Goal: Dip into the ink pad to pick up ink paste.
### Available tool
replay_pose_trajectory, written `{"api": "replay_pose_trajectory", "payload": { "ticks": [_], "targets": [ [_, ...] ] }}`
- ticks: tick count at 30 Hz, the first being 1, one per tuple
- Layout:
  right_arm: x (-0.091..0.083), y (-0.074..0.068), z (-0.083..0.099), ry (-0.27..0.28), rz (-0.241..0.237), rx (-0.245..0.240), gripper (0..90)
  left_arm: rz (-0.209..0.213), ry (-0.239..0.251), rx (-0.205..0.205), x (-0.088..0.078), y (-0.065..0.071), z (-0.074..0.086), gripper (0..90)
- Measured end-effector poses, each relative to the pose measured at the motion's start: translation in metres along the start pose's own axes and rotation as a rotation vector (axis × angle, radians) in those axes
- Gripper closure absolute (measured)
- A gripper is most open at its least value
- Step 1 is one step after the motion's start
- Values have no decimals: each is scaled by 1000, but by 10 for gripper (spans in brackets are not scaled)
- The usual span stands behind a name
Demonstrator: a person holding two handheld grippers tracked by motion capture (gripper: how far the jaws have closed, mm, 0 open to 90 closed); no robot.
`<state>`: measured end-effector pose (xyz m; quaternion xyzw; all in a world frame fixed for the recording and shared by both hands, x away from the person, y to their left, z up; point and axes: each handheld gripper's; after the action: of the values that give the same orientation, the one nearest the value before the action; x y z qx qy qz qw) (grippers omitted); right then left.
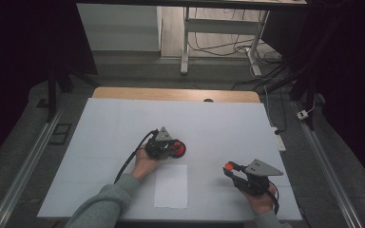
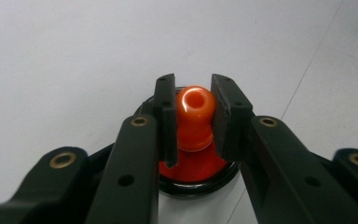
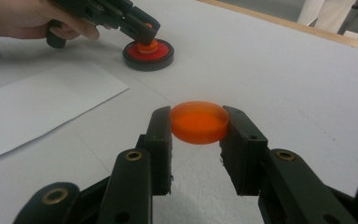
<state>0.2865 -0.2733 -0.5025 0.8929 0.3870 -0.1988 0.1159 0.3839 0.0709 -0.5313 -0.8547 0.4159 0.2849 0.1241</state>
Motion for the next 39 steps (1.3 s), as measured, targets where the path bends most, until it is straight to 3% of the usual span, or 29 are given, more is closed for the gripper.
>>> {"api": "replay_pose_trajectory", "payload": {
  "ticks": [15,34,37,39],
  "targets": [
    [-1,0,0,1,2,2,641,12,13,-21,0,-2,2,729],
    [-1,2,0,2,5,8,641,-12,9,-6,1,2,1,727],
    [-1,1,0,5,7,3,641,-11,19,-2,0,2,1,727],
    [-1,1,0,7,7,5,641,0,53,-6,-3,3,-1,726]
  ]
}}
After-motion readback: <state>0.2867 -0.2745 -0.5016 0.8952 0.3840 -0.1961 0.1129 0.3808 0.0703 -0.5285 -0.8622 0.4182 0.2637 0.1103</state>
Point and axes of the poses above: each handheld gripper's, and its own axes: x roughly forward along the jaws, z roughly out of its underside, y roughly to its right
